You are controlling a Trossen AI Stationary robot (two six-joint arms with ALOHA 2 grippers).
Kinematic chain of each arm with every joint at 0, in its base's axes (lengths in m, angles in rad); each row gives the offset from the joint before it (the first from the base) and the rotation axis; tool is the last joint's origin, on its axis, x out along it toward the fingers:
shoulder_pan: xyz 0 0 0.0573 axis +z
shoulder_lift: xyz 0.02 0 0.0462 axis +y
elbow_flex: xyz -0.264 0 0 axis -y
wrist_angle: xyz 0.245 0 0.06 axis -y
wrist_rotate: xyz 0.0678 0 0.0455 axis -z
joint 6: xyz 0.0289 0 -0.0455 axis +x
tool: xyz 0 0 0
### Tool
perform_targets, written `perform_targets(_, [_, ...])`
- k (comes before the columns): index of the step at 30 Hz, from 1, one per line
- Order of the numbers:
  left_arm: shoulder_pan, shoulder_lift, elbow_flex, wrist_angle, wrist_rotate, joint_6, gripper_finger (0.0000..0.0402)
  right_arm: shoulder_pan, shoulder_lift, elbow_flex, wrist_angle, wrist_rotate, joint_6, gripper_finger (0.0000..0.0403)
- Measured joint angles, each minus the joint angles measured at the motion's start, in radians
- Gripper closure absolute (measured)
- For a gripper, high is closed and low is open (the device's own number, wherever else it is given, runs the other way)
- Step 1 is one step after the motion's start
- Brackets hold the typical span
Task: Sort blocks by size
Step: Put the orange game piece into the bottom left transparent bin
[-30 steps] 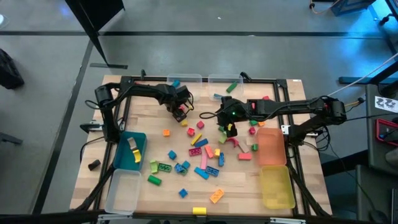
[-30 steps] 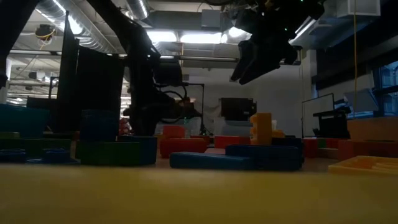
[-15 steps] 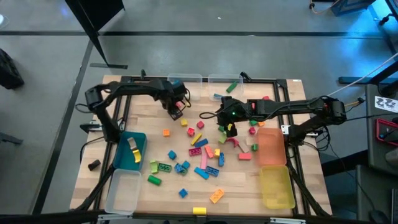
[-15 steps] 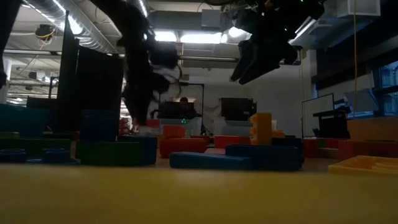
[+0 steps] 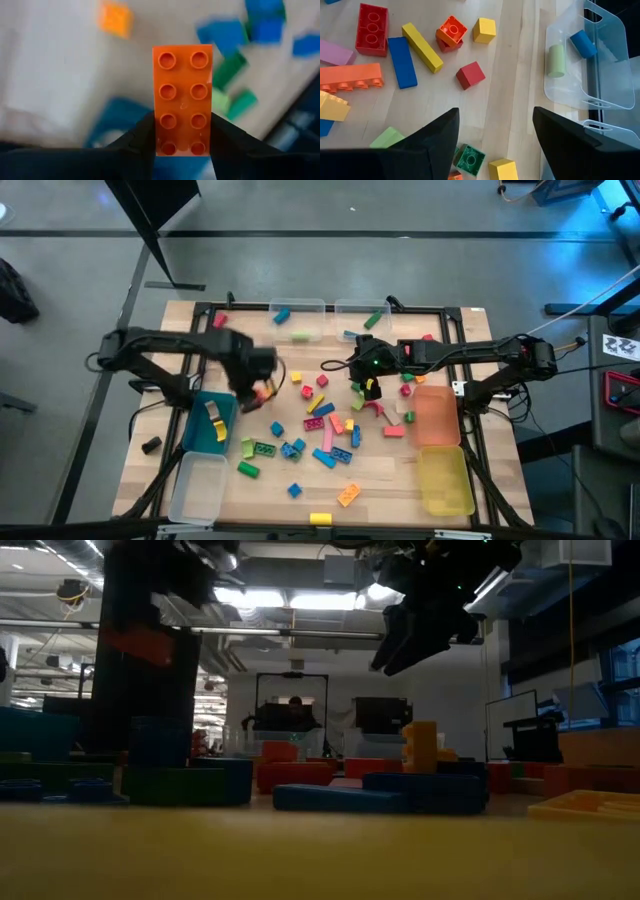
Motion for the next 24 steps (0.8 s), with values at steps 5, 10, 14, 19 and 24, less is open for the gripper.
perform_targets(5, [-0.242,-0.009,0.000,-0.034,0.075,-0.205,0.0278,0.000,0.000,0.000,0.000,-0.001,0.000,0.0150])
perform_targets(10, [-0.462,-0.009,0.000,-0.019,0.088,-0.474,0.0271,0.000,0.000,0.000,-0.001,-0.002,0.000,0.0150])
perform_targets(14, [-0.597,-0.009,0.000,-0.020,0.087,-0.653,0.0264,0.000,0.000,0.000,-0.001,-0.002,0.000,0.0150])
perform_targets(19, [-0.728,-0.009,0.000,-0.016,0.086,-0.852,0.0267,0.000,0.000,0.000,-0.002,-0.002,0.000,0.0150])
perform_targets(24, [-0.825,-0.009,0.000,0.076,0.085,-1.039,0.0255,0.000,0.000,0.000,-0.002,-0.002,0.000,0.0150])
